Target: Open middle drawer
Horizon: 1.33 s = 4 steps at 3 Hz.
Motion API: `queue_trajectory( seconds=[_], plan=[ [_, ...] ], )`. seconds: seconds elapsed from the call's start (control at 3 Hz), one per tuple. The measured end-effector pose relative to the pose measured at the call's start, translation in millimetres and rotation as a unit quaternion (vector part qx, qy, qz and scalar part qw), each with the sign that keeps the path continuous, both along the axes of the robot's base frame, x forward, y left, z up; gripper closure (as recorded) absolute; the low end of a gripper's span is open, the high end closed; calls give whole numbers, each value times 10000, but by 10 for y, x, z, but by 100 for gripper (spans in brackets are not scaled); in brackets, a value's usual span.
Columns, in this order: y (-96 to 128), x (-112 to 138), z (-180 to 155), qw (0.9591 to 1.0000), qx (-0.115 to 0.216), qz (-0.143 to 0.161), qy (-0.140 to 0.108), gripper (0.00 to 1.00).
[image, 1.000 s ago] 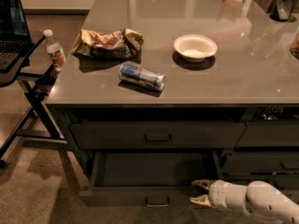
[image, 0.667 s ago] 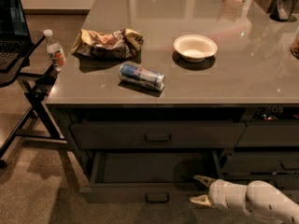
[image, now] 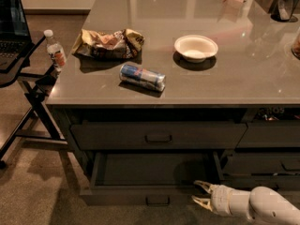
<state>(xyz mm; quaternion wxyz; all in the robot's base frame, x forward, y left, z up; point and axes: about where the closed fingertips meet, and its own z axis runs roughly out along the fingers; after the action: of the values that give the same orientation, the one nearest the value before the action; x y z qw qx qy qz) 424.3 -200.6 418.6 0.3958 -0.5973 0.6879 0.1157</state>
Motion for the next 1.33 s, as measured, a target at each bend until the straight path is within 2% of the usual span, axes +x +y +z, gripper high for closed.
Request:
queue_trajectory(
  seconds=[0.33, 0.67, 1.0, 1.33],
  plan=[
    [-85, -215, 8, 10000, 33, 31, -18, 100],
    [-89, -254, 56, 10000, 27, 45, -28, 100],
    [-30, -542, 46, 9996, -9, 273, -87, 100],
    [-32, -566, 74, 9996, -9, 272, -87, 100]
  ],
)
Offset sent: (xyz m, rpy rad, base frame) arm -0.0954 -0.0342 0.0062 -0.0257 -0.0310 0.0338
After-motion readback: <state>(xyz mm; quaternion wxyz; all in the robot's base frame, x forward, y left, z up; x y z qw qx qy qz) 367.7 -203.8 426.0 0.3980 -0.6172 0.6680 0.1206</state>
